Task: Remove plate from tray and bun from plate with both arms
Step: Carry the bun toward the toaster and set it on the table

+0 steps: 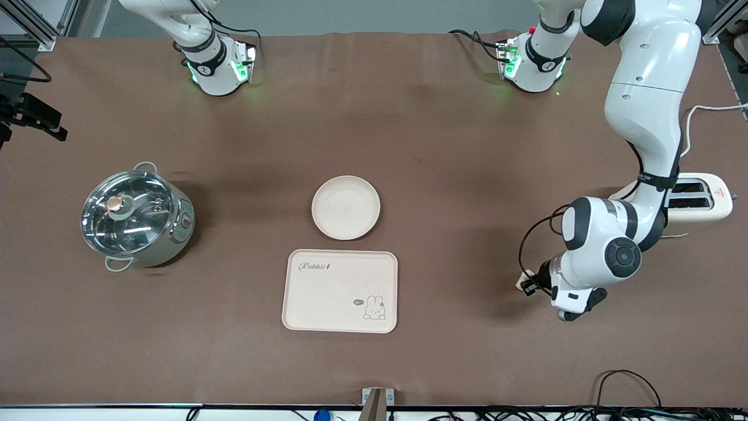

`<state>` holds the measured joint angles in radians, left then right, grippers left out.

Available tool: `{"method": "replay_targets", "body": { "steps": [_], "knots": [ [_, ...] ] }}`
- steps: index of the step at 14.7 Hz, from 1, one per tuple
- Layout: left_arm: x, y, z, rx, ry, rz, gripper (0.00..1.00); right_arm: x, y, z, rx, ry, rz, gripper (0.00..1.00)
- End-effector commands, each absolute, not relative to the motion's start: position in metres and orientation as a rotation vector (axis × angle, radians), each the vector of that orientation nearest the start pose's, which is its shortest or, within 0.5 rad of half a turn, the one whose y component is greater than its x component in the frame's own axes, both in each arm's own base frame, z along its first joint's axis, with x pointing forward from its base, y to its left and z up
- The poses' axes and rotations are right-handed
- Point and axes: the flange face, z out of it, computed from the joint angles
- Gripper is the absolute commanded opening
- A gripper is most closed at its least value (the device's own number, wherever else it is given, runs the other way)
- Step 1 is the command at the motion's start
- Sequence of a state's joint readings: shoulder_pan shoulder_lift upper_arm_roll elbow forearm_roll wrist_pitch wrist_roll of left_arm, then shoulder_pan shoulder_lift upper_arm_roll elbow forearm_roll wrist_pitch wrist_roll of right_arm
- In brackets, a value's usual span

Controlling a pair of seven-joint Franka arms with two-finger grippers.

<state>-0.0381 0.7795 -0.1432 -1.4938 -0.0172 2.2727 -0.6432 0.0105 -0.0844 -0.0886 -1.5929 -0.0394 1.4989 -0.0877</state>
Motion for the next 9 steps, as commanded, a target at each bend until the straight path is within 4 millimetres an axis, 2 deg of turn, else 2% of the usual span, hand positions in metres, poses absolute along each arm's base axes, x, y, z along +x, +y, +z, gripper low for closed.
{"method": "replay_targets", "body": {
  "steps": [1,4,6,9],
  "knots": [
    [0.714,-0.115,0.255,-3.155,-0.832,-0.016,1.00,0.517,-0.049,0.654,-3.186,-0.002,0.028,1.00],
    [0.717,-0.106,0.314,-3.140,-0.777,-0.089,1.00,0.517,-0.047,0.654,-3.185,-0.009,0.033,1.00],
    [0.717,-0.108,0.333,-3.130,-0.764,-0.049,1.00,0.517,-0.047,0.654,-3.183,-0.007,0.033,1.00],
    [0.709,-0.110,0.378,-3.111,-0.647,-0.089,1.00,0.517,-0.047,0.654,-3.182,-0.007,0.028,1.00]
  ]
}}
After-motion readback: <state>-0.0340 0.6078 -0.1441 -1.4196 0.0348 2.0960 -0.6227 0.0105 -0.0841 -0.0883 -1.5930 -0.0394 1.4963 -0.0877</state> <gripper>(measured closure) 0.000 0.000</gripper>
